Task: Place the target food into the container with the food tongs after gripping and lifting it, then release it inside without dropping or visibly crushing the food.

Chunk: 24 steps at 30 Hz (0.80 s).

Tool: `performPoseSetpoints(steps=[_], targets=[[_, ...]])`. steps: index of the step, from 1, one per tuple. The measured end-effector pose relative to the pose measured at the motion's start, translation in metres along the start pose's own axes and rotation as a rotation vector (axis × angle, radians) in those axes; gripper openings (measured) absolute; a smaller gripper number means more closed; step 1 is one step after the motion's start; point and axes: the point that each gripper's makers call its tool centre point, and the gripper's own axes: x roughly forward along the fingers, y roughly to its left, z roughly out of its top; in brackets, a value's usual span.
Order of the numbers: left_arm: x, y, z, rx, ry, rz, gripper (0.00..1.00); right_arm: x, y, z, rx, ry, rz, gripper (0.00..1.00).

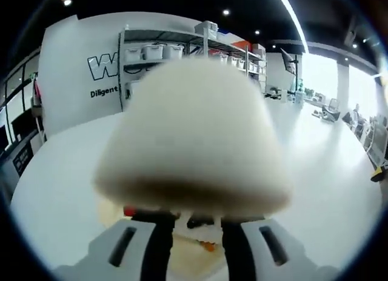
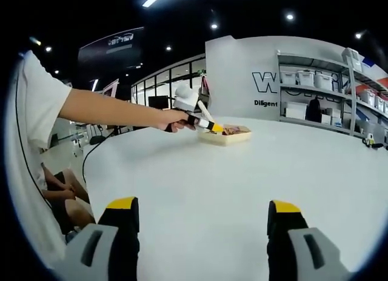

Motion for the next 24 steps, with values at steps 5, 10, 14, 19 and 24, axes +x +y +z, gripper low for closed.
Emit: performPoseSetpoints(steps=[5, 10, 14, 19, 24], targets=[[-0.002, -0.003, 0.006, 0.034, -0.022, -0.006, 0.29, -0.001, 0.003, 0.002, -0.005, -0.004, 0.004, 0.86], [-0.008, -0.008, 0.013, 0.027, -0.047, -0.016, 0.29, -0.004, 0.003, 0.002, -0.006, -0.006, 0.001, 0.86], [-0.013, -0.012, 0.014, 0.02, -0.05, -0.031, 0.29, -0.005, 0.004, 0.003, -0.009, -0.01, -0.003, 0.87], [-0.021, -0.013, 0.016, 0.012, -0.06, -0.029, 0.3, -0.005, 0.007, 0.004, -0.02, -0.008, -0.003, 0.87], [-0.033, -0.018, 0.013, 0.021, -0.06, -0.036, 0.3, -0.005, 0.013, 0.008, -0.032, -0.013, 0.001, 0.87]])
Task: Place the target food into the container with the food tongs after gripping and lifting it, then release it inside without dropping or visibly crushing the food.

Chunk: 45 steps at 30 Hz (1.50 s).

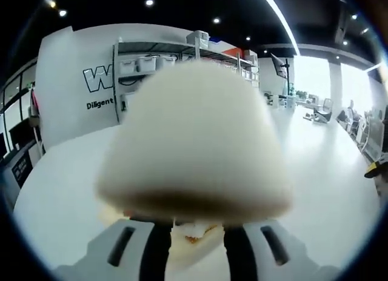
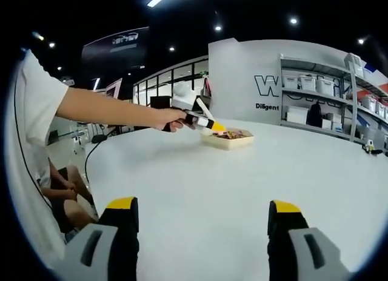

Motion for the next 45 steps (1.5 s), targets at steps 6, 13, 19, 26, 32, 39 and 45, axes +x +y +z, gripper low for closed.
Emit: performPoseSetpoints(steps=[6, 13, 19, 26, 32, 39, 45], targets=[[-0.015, -0.004, -0.004, 0.009, 0.004, -0.003, 0.3, 0.0, 0.009, 0.005, -0.008, -0.011, 0.007, 0.87], [-0.031, -0.007, -0.008, 0.007, 0.007, -0.011, 0.3, 0.001, 0.017, 0.009, -0.023, -0.013, 0.014, 0.87], [-0.044, -0.013, -0.011, 0.001, 0.002, -0.024, 0.3, 0.003, 0.027, 0.014, -0.04, -0.015, 0.031, 0.87], [-0.057, -0.018, -0.015, -0.009, -0.006, -0.038, 0.3, 0.005, 0.035, 0.017, -0.058, -0.011, 0.05, 0.87], [-0.072, -0.02, -0.018, -0.036, -0.025, -0.04, 0.3, 0.003, 0.04, 0.018, -0.07, -0.011, 0.056, 0.86], [-0.088, -0.028, -0.036, -0.049, -0.02, -0.049, 0.3, 0.005, 0.05, 0.02, -0.089, -0.007, 0.073, 0.86], [-0.1, -0.03, -0.046, -0.081, -0.029, -0.053, 0.3, 0.003, 0.056, 0.017, -0.088, -0.005, 0.081, 0.86]])
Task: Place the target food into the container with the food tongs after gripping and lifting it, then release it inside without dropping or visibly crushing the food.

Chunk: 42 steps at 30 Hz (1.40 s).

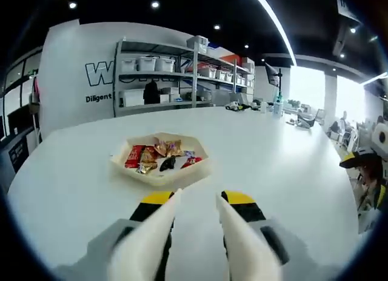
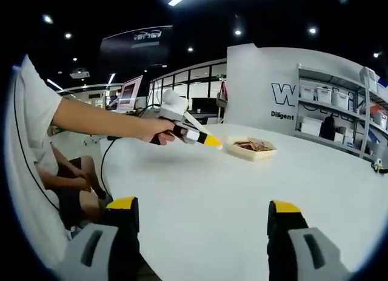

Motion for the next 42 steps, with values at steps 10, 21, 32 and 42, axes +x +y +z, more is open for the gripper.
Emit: performPoseSetpoints(steps=[10, 21, 32, 42], targets=[[-0.023, -0.019, -0.021, -0.003, 0.013, -0.033, 0.3, 0.002, 0.012, -0.001, -0.013, 0.007, 0.031, 0.85], [-0.042, -0.037, -0.023, 0.009, -0.003, -0.083, 0.3, 0.005, 0.024, -0.005, -0.019, 0.016, 0.052, 0.85], [-0.066, -0.056, -0.032, -0.022, -0.026, -0.098, 0.3, 0.009, 0.031, 0.0, -0.011, 0.002, 0.087, 0.85], [-0.083, -0.063, -0.033, -0.026, -0.048, -0.091, 0.3, 0.012, 0.026, -0.002, 0.012, 0.003, 0.1, 0.85]])
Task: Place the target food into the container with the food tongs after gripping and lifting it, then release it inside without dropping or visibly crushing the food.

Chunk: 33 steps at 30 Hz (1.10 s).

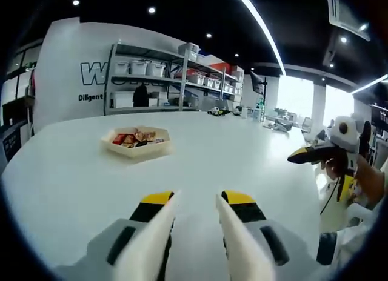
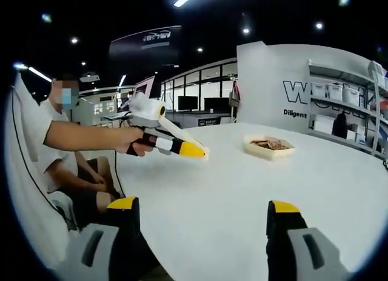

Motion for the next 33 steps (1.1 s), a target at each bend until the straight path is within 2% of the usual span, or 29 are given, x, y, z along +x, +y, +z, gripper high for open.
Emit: performPoseSetpoints(steps=[5, 8, 11, 16, 19, 23, 27, 29, 31, 33], targets=[[-0.007, -0.01, -0.003, -0.004, -0.012, -0.012, 0.3, 0.004, 0.001, 0.001, -0.011, 0.007, 0.011, 0.84], [-0.012, -0.025, -0.003, -0.017, -0.021, -0.073, 0.3, 0.008, 0.002, 0.002, -0.022, 0.016, 0.028, 0.83], [-0.018, -0.031, -0.005, 0.008, -0.017, -0.103, 0.3, 0.012, 0.006, 0.001, -0.003, 0.017, 0.074, 0.77], [-0.024, -0.04, -0.008, 0.028, -0.011, -0.141, 0.3, 0.02, 0.008, 0.011, 0.039, -0.044, 0.122, 0.72], [-0.027, -0.051, -0.01, 0.021, -0.021, -0.198, 0.3, 0.024, 0.011, 0.013, 0.044, -0.049, 0.157, 0.65], [-0.028, -0.057, -0.013, -0.003, -0.031, -0.238, 0.3, 0.029, 0.017, 0.013, 0.087, -0.048, 0.218, 0.56], [-0.03, -0.073, -0.014, -0.008, -0.044, -0.303, 0.3, 0.031, 0.027, 0.017, 0.15, -0.074, 0.301, 0.4], [-0.029, -0.077, -0.014, -0.005, -0.053, -0.32, 0.3, 0.033, 0.035, 0.018, 0.149, -0.079, 0.36, 0.24], [-0.027, -0.084, -0.014, -0.023, -0.054, -0.355, 0.3, 0.036, 0.043, 0.014, 0.152, -0.053, 0.409, 0.09], [-0.025, -0.089, -0.014, -0.014, -0.065, -0.368, 0.3, 0.04, 0.045, 0.015, 0.131, -0.064, 0.418, 0.03]])
